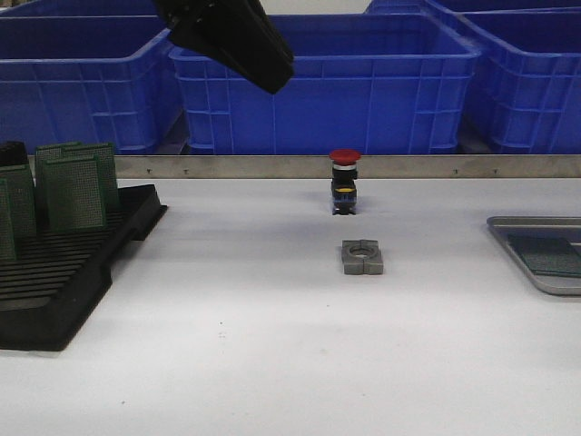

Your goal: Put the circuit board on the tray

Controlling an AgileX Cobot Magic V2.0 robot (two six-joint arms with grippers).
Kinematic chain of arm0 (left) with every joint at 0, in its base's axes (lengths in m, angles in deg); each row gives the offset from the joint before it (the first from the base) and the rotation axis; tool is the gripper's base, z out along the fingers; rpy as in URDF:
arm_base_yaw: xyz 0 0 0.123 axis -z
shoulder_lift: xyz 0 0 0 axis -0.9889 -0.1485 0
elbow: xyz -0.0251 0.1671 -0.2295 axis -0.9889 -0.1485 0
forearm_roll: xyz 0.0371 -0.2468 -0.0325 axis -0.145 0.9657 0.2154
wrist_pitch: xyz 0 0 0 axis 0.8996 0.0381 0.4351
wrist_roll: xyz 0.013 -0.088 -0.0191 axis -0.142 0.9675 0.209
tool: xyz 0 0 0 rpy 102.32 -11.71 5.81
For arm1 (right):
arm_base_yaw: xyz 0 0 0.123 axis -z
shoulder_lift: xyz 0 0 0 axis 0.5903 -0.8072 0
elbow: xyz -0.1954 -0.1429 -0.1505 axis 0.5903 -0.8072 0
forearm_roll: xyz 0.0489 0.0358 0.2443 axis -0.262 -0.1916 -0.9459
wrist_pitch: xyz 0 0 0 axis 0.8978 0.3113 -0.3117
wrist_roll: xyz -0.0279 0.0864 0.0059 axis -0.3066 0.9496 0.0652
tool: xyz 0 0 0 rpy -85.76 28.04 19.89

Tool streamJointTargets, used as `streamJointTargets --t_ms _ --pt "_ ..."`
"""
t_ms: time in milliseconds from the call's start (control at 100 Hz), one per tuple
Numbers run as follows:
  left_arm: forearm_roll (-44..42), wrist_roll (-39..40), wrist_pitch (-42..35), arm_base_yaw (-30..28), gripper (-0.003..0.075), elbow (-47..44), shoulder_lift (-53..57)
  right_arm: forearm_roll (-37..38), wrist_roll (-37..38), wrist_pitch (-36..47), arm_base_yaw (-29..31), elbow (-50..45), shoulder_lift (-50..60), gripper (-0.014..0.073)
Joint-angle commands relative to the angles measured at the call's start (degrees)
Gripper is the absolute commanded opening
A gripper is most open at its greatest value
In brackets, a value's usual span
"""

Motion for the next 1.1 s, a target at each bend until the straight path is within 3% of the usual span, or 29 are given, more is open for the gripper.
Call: streamJointTargets --t_ms 0,160,250,410,500,620,720,840,950,1090 --pt "4.34 0.67 3.26 -0.13 0.0546 1.78 3.01 -1.93 -0.22 -0.85 0.30 0.95 1.94 0.0142" --pt "4.32 0.67 3.26 -0.13 0.0546 1.78 3.01 -1.81 -0.22 0.46 0.30 0.95 1.99 0.0554" --pt "4.32 0.67 3.26 -0.13 0.0546 1.78 3.01 -1.81 -0.27 1.67 0.30 0.95 2.19 0.0601" --pt "4.32 0.67 3.26 -0.13 0.0545 1.78 3.01 -0.98 -0.27 2.01 0.30 1.21 3.36 0.0542" --pt "4.21 1.28 3.26 -0.16 0.0533 1.78 3.14 -0.59 -1.09 1.15 0.30 1.33 4.79 0.0459" --pt "4.12 9.47 3.26 -0.96 0.0424 1.78 3.36 -0.60 -1.95 -2.22 0.17 1.39 8.05 0.0204" --pt "3.44 16.88 3.26 -2.11 0.0238 1.78 3.61 -0.60 -2.00 -5.51 0.11 1.39 10.78 -0.0077" --pt "1.95 20.61 3.26 -4.44 -0.0022 1.78 4.09 -0.60 -2.07 -7.67 -0.25 1.33 14.33 -0.0061" --pt "1.95 23.60 3.26 -6.39 -0.0020 1.78 4.88 -0.60 -2.07 -5.85 -2.82 0.64 18.20 -0.0062" --pt "1.18 26.01 3.26 -8.46 -0.0020 1.66 7.40 -0.60 -2.07 3.25 -10.38 -2.14 24.50 -0.0062"
